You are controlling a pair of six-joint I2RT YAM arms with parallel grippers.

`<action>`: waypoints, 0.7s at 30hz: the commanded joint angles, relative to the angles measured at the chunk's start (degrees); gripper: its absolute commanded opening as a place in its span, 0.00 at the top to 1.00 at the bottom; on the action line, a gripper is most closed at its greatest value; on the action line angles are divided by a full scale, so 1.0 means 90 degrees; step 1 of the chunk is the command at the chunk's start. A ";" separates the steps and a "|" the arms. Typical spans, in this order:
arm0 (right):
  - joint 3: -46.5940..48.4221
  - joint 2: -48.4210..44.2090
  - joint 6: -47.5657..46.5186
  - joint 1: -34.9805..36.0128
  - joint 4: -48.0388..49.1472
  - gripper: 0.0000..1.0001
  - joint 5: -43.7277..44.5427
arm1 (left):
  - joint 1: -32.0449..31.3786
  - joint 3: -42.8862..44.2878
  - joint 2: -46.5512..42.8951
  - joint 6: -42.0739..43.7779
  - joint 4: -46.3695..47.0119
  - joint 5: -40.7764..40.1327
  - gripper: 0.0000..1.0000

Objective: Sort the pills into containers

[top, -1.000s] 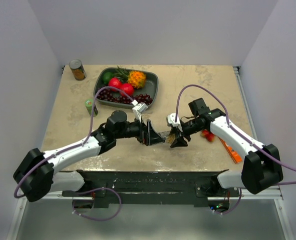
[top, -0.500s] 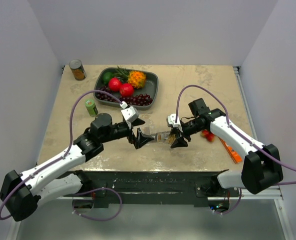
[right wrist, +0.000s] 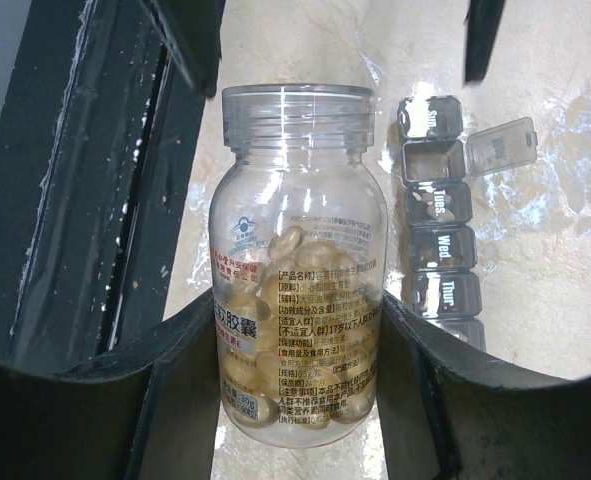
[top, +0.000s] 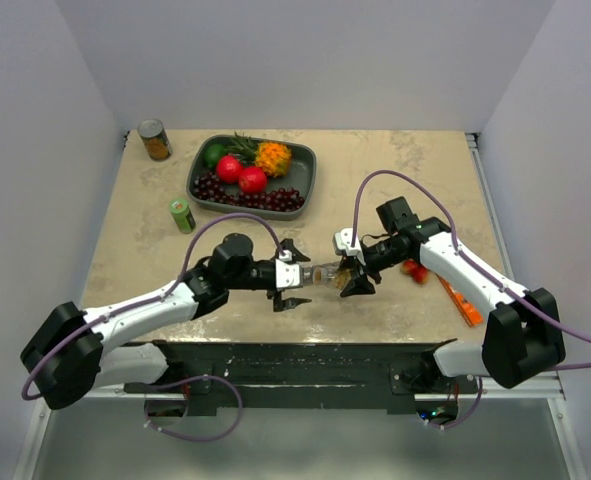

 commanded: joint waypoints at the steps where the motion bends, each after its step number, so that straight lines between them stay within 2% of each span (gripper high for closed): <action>1: 0.0030 -0.0142 -0.0146 -0.0002 -0.0065 1.00 -0.0253 | -0.0191 0.0338 0.0313 0.0458 0.1062 0.0190 0.04; 9: 0.0030 -0.0122 -0.0146 -0.0002 -0.0055 1.00 -0.0244 | -0.0289 0.0397 0.0606 -0.0070 0.1484 -0.0044 0.10; 15: 0.0030 -0.0122 -0.0136 -0.0002 -0.0045 1.00 -0.0243 | -0.0309 0.0494 0.0772 -0.0373 0.1504 -0.0054 0.23; 17: 0.0030 -0.0112 -0.0136 -0.0002 -0.0055 1.00 -0.0224 | -0.0309 0.0572 0.0821 -0.0441 0.1406 -0.0064 0.36; 18: 0.0021 -0.0132 -0.0136 -0.0002 -0.0045 1.00 -0.0234 | -0.0309 0.0592 0.0831 -0.0490 0.1367 -0.0074 0.50; 20: 0.0021 -0.0122 -0.0126 0.0007 -0.0045 1.00 -0.0224 | -0.0309 0.0631 0.0831 -0.0704 0.1289 -0.0054 0.64; 21: 0.0021 -0.0112 -0.0126 -0.0002 -0.0045 1.00 -0.0214 | -0.0309 0.0641 0.0821 -0.0811 0.1279 -0.0054 0.82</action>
